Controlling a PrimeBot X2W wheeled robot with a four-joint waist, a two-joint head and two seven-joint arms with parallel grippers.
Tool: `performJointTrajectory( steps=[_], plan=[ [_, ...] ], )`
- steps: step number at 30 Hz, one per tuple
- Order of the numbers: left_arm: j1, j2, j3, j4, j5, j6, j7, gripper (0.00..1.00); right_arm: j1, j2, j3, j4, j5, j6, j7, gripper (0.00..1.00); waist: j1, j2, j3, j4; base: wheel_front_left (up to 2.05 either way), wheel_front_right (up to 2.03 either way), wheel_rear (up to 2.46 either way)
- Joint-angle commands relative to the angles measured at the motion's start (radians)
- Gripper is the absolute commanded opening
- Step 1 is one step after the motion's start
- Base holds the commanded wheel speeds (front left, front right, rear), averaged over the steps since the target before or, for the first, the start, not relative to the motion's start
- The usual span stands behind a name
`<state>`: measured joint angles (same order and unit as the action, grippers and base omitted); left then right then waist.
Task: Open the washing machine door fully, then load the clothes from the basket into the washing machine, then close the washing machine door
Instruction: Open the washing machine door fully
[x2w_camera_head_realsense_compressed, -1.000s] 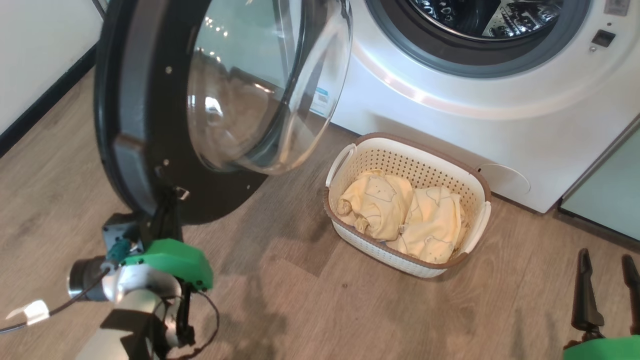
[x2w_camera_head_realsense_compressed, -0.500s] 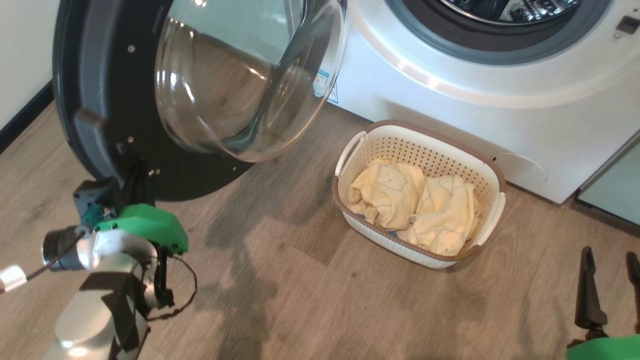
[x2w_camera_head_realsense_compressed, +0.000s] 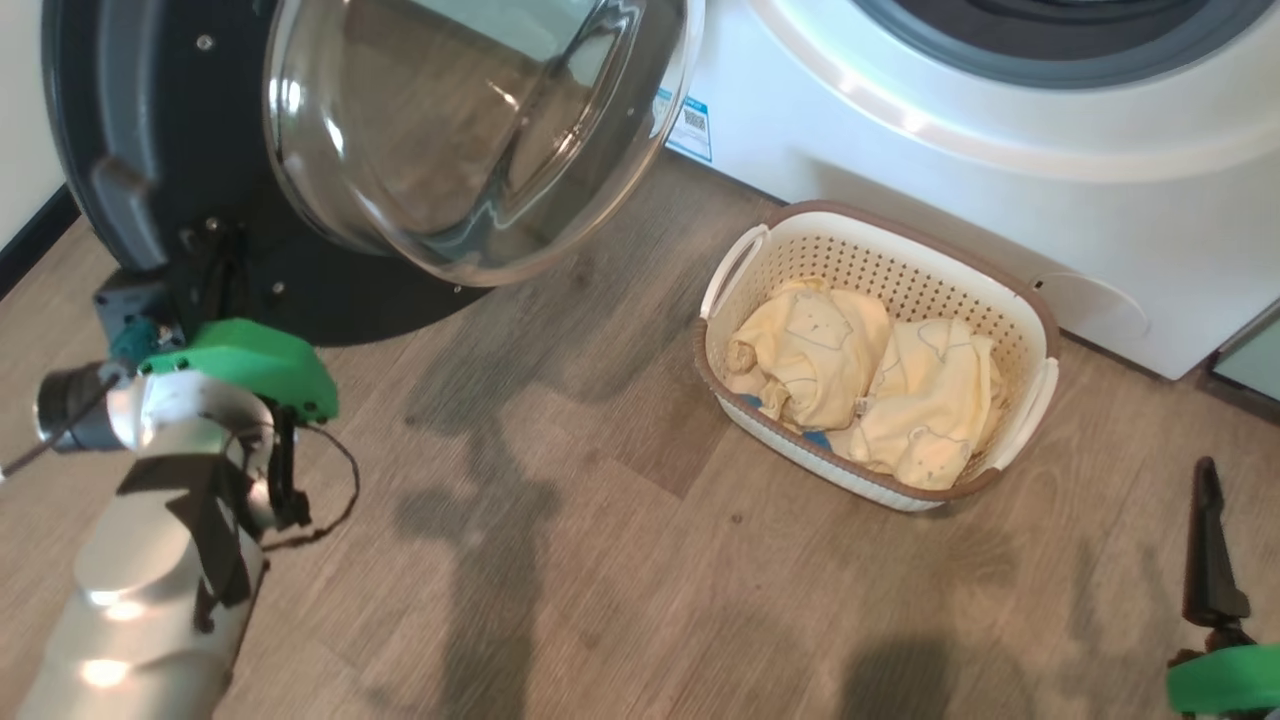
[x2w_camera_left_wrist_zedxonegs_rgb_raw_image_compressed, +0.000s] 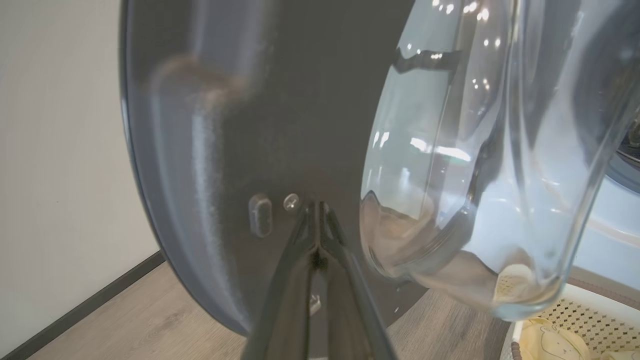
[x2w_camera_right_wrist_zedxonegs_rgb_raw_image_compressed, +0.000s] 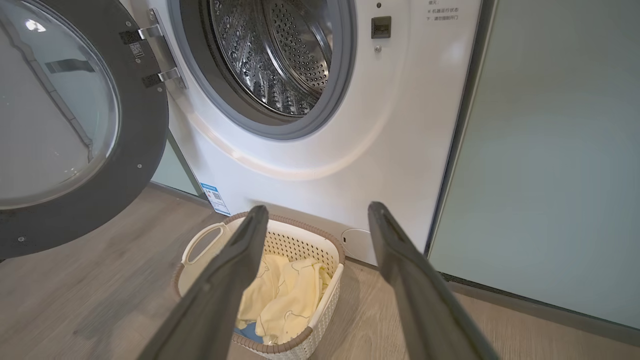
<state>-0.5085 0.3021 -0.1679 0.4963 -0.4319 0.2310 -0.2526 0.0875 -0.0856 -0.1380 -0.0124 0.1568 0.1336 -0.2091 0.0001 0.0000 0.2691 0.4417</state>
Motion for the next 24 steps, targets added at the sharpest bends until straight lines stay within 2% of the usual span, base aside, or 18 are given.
performJointTrajectory(
  steps=[1, 14, 24],
  plan=[
    [-0.059, 0.063, 0.063, -0.010, 0.018, -0.009, -0.009, 0.00, -0.035, -0.026, 0.012, -0.038, -0.006, -0.003, 0.004, 1.00, -0.0001, 0.0000, 0.012, 0.006, 0.00, 0.00, 0.00],
    [-0.139, 0.056, 0.146, 0.064, 0.104, -0.093, -0.009, 0.00, -0.059, -0.050, 0.012, -0.063, -0.004, -0.003, 0.035, 1.00, -0.0001, 0.0000, 0.056, 0.008, 0.00, 0.00, 0.00],
    [-0.225, 0.049, 0.203, 0.194, 0.151, -0.153, -0.009, 0.00, -0.081, -0.060, 0.020, -0.067, 0.000, -0.003, 0.046, 1.00, -0.0001, 0.0000, 0.082, -0.013, 0.00, 0.00, 0.00]
  ],
)
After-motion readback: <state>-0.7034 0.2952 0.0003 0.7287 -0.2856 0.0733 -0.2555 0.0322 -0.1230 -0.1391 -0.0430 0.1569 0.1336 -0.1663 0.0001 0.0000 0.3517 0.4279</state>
